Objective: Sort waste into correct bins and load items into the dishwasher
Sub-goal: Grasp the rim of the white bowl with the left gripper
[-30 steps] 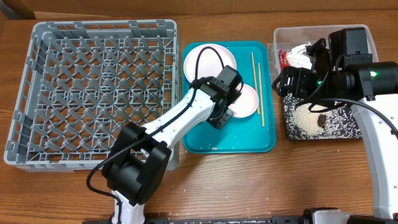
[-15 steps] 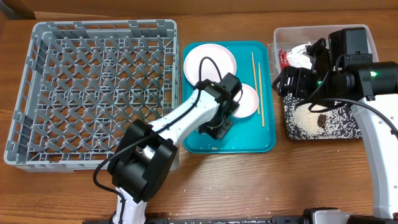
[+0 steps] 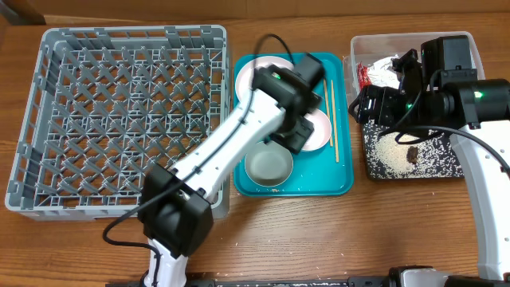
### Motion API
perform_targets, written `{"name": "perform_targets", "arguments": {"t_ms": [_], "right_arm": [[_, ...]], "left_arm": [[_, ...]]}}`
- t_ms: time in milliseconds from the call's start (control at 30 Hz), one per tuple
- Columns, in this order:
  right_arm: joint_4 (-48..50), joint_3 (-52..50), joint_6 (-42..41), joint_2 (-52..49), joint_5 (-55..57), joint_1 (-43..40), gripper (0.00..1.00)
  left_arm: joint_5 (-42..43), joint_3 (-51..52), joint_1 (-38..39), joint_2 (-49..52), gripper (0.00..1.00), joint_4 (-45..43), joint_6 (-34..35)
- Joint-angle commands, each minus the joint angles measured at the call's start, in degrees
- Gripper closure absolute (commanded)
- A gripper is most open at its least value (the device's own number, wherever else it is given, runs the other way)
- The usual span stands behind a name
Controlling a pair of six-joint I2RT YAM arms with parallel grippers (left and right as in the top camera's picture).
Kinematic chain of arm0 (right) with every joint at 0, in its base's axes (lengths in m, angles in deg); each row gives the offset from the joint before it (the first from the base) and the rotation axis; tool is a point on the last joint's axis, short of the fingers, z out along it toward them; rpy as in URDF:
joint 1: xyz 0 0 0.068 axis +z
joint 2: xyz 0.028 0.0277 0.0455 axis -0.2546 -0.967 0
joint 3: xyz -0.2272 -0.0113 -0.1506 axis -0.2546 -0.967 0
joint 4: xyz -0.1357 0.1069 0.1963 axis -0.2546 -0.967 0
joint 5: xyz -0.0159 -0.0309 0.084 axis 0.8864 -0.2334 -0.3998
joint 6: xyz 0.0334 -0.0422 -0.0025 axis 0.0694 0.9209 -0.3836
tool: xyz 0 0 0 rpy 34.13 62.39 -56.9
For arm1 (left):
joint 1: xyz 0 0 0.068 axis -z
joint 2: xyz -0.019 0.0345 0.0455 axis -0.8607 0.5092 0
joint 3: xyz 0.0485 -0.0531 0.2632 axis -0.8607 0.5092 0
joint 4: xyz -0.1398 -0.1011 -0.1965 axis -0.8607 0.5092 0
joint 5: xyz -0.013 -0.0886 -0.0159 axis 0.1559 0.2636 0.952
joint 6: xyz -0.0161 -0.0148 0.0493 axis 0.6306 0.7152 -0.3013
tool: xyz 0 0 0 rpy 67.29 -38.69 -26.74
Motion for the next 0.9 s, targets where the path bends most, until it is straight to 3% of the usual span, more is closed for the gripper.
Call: {"name": "perform_targets", "arguments": {"t_ms": [0, 200, 467, 767, 867], "right_arm": [[0.11, 0.07, 0.11, -0.07, 0.59, -0.26, 0.0], [0.15, 0.07, 0.09, -0.07, 0.59, -0.26, 0.0], [0.15, 0.07, 0.09, -0.07, 0.57, -0.26, 0.0], [0.11, 0.07, 0.09, -0.07, 0.57, -0.26, 0.0], [0.11, 0.07, 0.09, -0.07, 0.59, -0.26, 0.0]], "left_arm": [[-1.64, 0.72, -6.73, 0.24, 0.37, 0.37, -6.25], [2.16, 6.82, -12.5, 0.24, 0.39, -3.65, -15.19], [2.14, 12.87, -10.97, 0.24, 0.42, -7.74, -19.61], [-0.07, 19.82, -10.45, 0.24, 0.42, -15.67, -16.81], [-0.02, 19.82, -10.47, 0.24, 0.5, -16.11, -16.81]]}}
